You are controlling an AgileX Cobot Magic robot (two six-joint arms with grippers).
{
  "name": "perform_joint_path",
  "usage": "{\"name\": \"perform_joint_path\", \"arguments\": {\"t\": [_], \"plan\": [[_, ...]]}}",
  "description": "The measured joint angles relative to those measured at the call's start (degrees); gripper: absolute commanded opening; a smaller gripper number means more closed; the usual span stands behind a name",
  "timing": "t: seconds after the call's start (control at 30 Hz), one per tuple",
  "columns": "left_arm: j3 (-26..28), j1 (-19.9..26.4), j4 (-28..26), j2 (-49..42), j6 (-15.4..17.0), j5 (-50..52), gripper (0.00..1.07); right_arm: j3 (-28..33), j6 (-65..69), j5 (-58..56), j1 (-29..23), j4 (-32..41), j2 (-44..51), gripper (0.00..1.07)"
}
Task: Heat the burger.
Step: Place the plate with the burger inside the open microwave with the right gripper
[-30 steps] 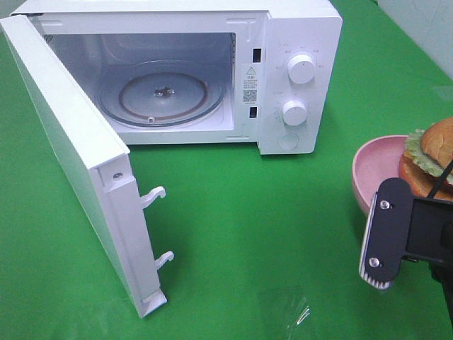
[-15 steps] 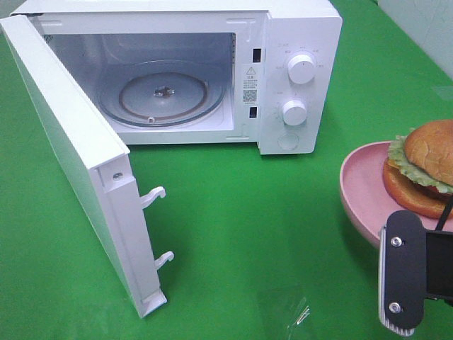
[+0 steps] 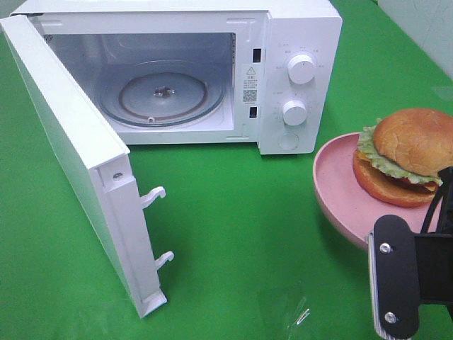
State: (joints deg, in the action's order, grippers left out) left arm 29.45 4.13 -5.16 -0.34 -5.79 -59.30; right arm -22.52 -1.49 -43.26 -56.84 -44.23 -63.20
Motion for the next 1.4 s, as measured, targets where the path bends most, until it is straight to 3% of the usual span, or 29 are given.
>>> {"name": "perform_joint_path", "arguments": {"t": [0.63, 0.87, 1.33, 1.4], "plan": [[0.00, 0.00, 0.00, 0.00, 0.00, 0.00, 1.00, 0.00, -6.70, 5.39, 0.00, -2.41, 0.00, 0.00], [0.00, 0.00, 0.00, 0.00, 0.00, 0.00, 1.00, 0.00, -16.84, 8.54, 0.06, 0.86, 0.00, 0.00], [0.00, 0.00, 0.00, 0.00, 0.00, 0.00, 1.00, -1.09, -24.58, 9.17, 0.23, 3.04, 0.00, 0.00], [0.00, 0.00, 0.00, 0.00, 0.00, 0.00, 1.00, -1.26, -28.76, 11.00, 3.21, 4.53, 0.00, 0.00]]}}
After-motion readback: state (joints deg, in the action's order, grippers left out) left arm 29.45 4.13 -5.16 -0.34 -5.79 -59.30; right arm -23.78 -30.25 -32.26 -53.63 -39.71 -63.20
